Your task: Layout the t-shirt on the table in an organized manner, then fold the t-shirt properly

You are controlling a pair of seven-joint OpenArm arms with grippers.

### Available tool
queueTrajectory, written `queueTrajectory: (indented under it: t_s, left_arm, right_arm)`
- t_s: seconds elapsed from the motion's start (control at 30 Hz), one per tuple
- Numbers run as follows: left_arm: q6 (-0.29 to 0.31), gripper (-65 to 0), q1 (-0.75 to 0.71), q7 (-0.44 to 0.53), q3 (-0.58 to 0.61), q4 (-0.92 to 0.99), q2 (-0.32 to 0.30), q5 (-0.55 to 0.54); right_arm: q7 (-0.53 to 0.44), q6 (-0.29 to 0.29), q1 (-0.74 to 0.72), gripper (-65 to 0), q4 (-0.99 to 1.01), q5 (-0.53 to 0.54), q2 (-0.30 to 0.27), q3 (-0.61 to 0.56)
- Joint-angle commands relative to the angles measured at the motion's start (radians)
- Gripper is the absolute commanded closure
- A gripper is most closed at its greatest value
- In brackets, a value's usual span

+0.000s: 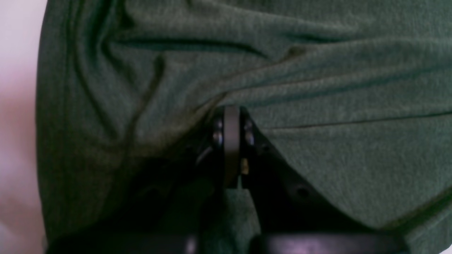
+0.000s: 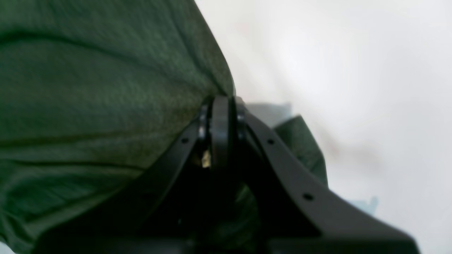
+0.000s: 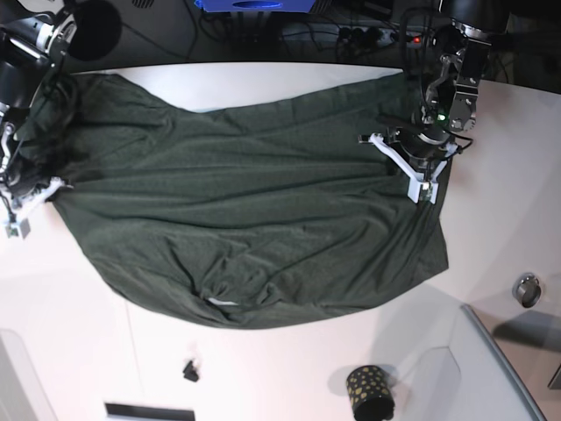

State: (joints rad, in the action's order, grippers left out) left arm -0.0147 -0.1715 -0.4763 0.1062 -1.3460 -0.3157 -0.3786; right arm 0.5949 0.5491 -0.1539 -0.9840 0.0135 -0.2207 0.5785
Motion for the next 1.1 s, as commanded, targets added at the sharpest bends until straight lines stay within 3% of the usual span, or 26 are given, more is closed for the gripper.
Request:
queueTrajectory:
  t_s: [0.0,0.2,0.27,0.37,0.43,0.53,0.67,0.9,1.07]
  left_arm:
    - [-0.001,0.0,0.007,0.004,-0.004,-0.01,-0.007,0.002]
    - [-0.001,0.0,0.017,0.003,-0.006,-0.01,-0.006,0.002]
    - [-0.001,0.0,0.014,0.003,-0.006,-0.014,-0.009,0.002]
    - [-0.001,0.0,0.01,0.003,-0.004,-0.017,-0.01,0.002]
    - [-0.001,0.0,0.005,0.003,-0.004,-0.017,-0.01,0.002]
    - [-0.001,0.0,0.0,0.003,-0.004,-0.023,-0.01,0.0]
    - [-0.001,0.0,-0.024,0.003,-0.004,-0.072,-0.007,-0.003]
    - [-0.001,0.0,-0.113,0.001,-0.046,-0.186,-0.007,-0.001]
    - [-0.001,0.0,-0.179,0.001,-0.162,-0.235,-0.006,-0.001]
  right_arm:
    - [-0.013,-0.008,-0.009,-0.8,-0.017,0.003,-0.019,0.005]
    - [-0.006,-0.01,-0.009,-3.8,-0.02,0.003,-0.015,0.004]
    - [-0.006,-0.01,-0.008,-10.7,-0.054,0.003,-0.015,0.004]
    - [0.035,-0.008,0.014,-28.2,-0.186,0.004,-0.01,0.004]
    - [0.063,-0.005,0.014,-36.2,-0.267,0.009,-0.006,0.004]
    - [0.067,-0.005,-0.04,-36.9,-0.293,0.009,0.005,-0.012]
    - [0.044,-0.004,-0.183,-36.9,-0.128,0.009,-0.004,-0.117]
    - [-0.206,-0.019,-0.428,-36.9,0.351,0.003,-0.006,-0.303]
    - [-0.392,-0.146,-0.502,-36.9,0.584,0.003,-0.016,-0.38]
